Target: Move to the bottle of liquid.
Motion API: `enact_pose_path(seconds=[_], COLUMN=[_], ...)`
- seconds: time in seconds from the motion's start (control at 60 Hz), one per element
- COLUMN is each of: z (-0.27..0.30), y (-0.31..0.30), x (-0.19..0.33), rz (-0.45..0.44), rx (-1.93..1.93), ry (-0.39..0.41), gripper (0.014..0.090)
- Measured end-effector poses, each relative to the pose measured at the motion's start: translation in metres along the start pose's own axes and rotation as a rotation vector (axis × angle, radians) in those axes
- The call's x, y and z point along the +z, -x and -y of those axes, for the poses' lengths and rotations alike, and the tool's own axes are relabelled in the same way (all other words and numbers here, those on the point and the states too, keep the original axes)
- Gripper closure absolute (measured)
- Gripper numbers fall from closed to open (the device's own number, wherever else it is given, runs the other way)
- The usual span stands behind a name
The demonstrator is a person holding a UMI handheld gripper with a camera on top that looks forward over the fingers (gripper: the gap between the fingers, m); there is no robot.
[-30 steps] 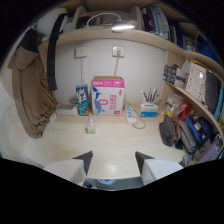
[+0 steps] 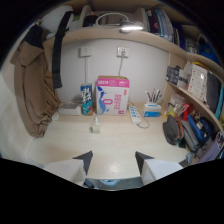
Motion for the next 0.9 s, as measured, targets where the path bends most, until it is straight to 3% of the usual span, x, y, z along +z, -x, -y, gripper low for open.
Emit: enact_pose_path(seconds=[0.367,0.9], z=[-0.027,0.007], y=[0.054,0.087], x=[0.051,0.226], rz=[0.057,0.105], rx=[-0.018,-0.055], ry=[-0.009,-0.104], gripper=[0.0174,0.0175])
